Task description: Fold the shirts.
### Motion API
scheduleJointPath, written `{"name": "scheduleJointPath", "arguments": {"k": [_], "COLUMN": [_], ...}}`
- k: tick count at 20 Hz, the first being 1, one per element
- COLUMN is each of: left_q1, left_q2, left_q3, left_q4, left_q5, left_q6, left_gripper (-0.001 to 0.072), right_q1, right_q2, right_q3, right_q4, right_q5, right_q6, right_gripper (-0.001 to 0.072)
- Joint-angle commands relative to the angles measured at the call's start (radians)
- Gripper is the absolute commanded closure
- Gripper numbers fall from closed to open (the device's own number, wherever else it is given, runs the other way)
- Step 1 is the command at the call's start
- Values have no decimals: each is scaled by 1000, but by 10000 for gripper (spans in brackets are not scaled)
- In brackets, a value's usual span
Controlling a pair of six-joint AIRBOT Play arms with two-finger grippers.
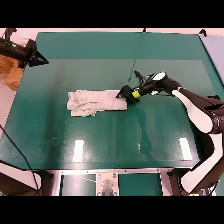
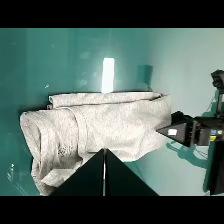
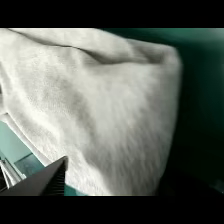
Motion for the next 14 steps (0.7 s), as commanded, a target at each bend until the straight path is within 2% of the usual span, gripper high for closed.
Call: {"name": "scheduleJointPath", "arguments": {"k": [1,2,7,11,14], "left_q1": [0,0,0,0,0], "left_q2": [0,0,0,0,0], "left_q3": [0,0,0,0,0], "left_q4": [0,0,0,0,0], "left_q5": [5,2,-27,-29,-28], "left_q6": [-1,-1,-1,-1,-2], "left_gripper": [689,689,689,689,689], "right_q1": [62,66,-47,-314,-552], "right_q2": [-12,-11,125,265,311], "right_q3": [1,23,238,435,489], "right_q4": [80,80,79,53,43], "right_q5": [-55,-48,31,156,217], "right_q6": [-21,-19,8,73,120], "right_gripper": [599,698,701,701,701]}}
